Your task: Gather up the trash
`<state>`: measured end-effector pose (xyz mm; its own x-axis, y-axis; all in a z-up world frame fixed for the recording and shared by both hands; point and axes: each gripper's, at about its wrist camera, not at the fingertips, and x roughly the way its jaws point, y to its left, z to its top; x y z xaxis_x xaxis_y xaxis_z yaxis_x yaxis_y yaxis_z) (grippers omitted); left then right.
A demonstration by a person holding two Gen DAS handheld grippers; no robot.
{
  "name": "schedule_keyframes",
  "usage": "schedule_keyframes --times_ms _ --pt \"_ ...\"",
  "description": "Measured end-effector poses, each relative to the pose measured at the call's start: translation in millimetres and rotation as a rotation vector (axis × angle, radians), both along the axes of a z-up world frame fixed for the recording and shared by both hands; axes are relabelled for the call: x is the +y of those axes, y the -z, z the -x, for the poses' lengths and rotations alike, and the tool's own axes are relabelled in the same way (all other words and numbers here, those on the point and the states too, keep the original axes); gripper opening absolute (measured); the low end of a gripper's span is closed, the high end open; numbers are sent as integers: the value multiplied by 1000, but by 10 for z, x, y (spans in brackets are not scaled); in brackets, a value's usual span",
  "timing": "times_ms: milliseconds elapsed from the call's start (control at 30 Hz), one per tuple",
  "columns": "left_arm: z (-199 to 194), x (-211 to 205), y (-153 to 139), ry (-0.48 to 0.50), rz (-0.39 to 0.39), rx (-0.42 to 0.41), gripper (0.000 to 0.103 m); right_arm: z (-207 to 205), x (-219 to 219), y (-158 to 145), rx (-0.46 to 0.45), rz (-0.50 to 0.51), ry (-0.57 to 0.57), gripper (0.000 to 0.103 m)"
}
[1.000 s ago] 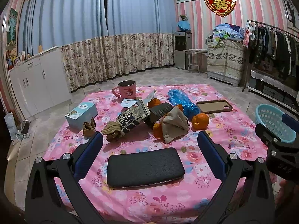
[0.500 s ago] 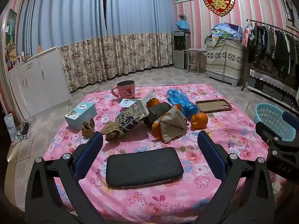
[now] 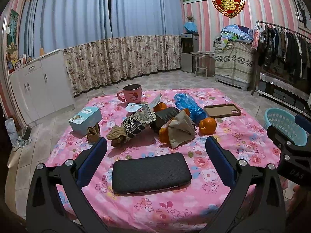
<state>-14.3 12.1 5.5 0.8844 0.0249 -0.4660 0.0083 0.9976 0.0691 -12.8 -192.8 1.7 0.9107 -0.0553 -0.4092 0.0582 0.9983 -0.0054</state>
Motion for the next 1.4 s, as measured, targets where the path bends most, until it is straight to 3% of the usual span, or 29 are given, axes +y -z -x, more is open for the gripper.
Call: schedule_keyframes --times_ms 1000,1400 --pt "-14 88 -17 -9 9 -3 98 47 -40 -89 -16 19 4 99" --pt "-162 103 123 -7 -12 32 98 -61 -56 79 16 19 11 99"
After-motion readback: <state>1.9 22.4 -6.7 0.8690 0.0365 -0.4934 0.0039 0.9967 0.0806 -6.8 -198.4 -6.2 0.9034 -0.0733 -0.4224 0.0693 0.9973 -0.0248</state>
